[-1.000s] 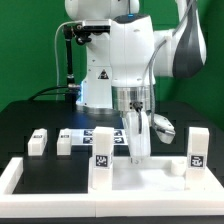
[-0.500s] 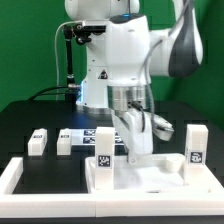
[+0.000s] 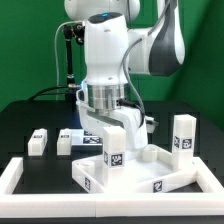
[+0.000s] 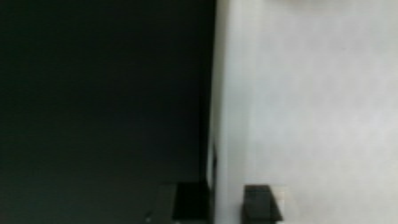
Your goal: Assemble desk
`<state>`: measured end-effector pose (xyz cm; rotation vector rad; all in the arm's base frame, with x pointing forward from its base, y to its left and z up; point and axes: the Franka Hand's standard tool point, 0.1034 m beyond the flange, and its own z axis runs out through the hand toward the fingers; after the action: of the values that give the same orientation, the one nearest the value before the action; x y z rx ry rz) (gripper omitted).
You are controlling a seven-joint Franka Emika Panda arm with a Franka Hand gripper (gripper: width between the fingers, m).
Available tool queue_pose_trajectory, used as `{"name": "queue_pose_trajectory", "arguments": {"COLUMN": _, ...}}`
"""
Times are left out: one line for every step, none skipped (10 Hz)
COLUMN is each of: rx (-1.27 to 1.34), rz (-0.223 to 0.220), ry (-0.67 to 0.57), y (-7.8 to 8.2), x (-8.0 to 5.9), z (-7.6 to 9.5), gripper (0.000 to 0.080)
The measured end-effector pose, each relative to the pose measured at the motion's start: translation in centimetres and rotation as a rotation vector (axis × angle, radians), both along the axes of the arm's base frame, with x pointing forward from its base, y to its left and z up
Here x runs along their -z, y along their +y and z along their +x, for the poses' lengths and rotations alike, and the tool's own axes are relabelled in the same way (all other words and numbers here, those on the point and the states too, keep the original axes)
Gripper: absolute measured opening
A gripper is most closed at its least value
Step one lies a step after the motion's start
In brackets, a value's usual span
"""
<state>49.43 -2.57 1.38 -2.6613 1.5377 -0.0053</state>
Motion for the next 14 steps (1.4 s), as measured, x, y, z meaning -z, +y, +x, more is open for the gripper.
{"name": "queue_pose_trajectory", "arguments": {"rx": -0.050, "rz": -0.003, "ry": -0.003, "y": -0.3, "x": 0.0, "z": 0.0, "gripper": 0.0062}}
{"name": "queue_pose_trajectory", "arguments": {"rx": -0.120, "rz": -0.010, "ry": -0.003, "y": -0.6, "x": 0.0, "z": 0.0, "gripper": 0.0062}}
{"name": "queue_pose_trajectory", "arguments": {"rx": -0.251, "rz": -0.033, "ry": 0.000, "y": -1.3, "x": -0.2, "z": 0.3, "gripper": 0.0062}}
{"name": "queue_pose_trajectory", "arguments": {"rx": -0.378, "rz": -0.044, "ry": -0.005, "y": -1.2, "x": -0.5, "z": 1.0, "gripper": 0.0062}}
{"name": "queue_pose_trajectory", "arguments": {"rx": -0.489, "rz": -0.054, "ry": -0.014, "y": -1.2, "x": -0.7, "z": 2.0, "gripper": 0.0060}}
{"name": "queue_pose_trajectory", "arguments": {"rx": -0.571, "rz": -0.068, "ry": -0.025, "y": -1.5, "x": -0.4, "z": 2.3, "gripper": 0.0060}}
{"name": "queue_pose_trajectory", "arguments": {"rx": -0.634, "rz": -0.083, "ry": -0.031, "y": -1.8, "x": -0.3, "z": 2.2, "gripper": 0.0060}}
{"name": "queue_pose_trajectory", "arguments": {"rx": -0.687, "rz": -0.085, "ry": -0.032, "y": -1.8, "x": -0.3, "z": 2.3, "gripper": 0.0060}}
{"name": "queue_pose_trajectory", "arguments": {"rx": -0.727, "rz": -0.088, "ry": -0.032, "y": -1.9, "x": -0.3, "z": 2.3, "gripper": 0.0060}}
{"name": "queue_pose_trajectory", "arguments": {"rx": -0.839, "rz": -0.095, "ry": -0.031, "y": -2.2, "x": -0.3, "z": 2.5, "gripper": 0.0060}}
{"name": "queue_pose_trajectory", "arguments": {"rx": -0.945, "rz": -0.107, "ry": -0.041, "y": -2.9, "x": -0.5, "z": 3.4, "gripper": 0.0060}}
{"name": "queue_pose_trajectory", "arguments": {"rx": -1.020, "rz": -0.122, "ry": -0.050, "y": -3.2, "x": -0.4, "z": 4.2, "gripper": 0.0060}}
{"name": "queue_pose_trajectory", "arguments": {"rx": -1.109, "rz": -0.138, "ry": -0.052, "y": -2.9, "x": -0.5, "z": 4.4, "gripper": 0.0060}}
{"name": "queue_pose_trajectory", "arguments": {"rx": -1.152, "rz": -0.145, "ry": -0.049, "y": -2.8, "x": -0.6, "z": 4.2, "gripper": 0.0060}}
